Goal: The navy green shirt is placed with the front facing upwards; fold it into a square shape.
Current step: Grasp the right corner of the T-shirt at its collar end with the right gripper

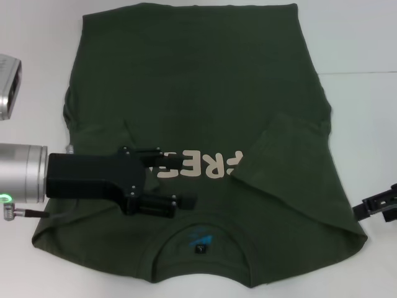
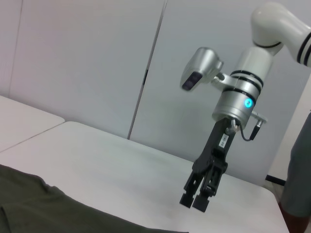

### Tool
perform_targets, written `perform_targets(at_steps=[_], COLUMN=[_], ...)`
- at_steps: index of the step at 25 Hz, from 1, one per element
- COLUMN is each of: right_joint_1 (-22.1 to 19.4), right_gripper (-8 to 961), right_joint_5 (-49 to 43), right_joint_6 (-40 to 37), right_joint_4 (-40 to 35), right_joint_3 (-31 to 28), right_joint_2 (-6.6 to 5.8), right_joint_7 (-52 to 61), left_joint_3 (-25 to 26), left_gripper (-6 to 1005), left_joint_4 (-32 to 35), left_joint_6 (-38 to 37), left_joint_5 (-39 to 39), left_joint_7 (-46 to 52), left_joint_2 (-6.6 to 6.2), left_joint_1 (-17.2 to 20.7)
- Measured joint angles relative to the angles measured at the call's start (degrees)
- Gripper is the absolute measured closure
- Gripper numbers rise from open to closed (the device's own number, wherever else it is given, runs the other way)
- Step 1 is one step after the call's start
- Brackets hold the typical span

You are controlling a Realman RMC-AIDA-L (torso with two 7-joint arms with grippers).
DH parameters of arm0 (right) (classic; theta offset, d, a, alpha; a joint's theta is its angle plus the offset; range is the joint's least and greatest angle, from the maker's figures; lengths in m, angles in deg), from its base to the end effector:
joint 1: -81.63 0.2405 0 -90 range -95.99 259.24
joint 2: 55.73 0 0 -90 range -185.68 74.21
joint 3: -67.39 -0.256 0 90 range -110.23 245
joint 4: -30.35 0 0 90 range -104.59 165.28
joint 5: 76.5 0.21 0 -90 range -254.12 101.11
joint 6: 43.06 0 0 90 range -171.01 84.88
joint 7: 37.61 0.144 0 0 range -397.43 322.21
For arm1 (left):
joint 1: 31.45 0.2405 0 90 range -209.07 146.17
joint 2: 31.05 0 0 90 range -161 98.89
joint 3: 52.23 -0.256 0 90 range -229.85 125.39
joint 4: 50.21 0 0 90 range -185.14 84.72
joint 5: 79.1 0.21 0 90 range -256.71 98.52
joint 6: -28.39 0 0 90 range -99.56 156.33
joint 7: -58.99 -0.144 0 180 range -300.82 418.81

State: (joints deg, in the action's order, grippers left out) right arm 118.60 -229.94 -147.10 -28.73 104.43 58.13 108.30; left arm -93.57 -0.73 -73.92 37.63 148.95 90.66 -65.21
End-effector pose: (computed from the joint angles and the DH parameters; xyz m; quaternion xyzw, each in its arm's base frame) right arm 0.2800 0.3380 0.0856 -0.7715 0.6232 -0.0540 0.1164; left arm -0.2051 0.3262 0.0096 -0.9538 -0.1723 -0.2451 0.0212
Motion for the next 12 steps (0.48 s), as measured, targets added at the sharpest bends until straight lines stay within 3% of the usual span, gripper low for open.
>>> perform_targets(at_steps=[4,12], right_joint_1=[1.6,4.0], right_gripper=[54,73], right_joint_5=[-1.3,-4.7], right_joint_6=[2.3,5.0], right_joint_4=[3.0,4.7], right_joint_3=[2.0,7.7], right_joint_2=[-0.29,0.41], right_joint_7=[0.9,2.8], left_joint_3=[-0.1,0.3], left_gripper=[110,111], left_joint_4=[-0.8,-0.9], left_joint_6=[0.2,0.7], left_joint_5=[0.0,0.0], left_joint_7=[-0.7,-0.8], left_joint_2=[0.09,0.18], left_joint_1=[0.1,0.7])
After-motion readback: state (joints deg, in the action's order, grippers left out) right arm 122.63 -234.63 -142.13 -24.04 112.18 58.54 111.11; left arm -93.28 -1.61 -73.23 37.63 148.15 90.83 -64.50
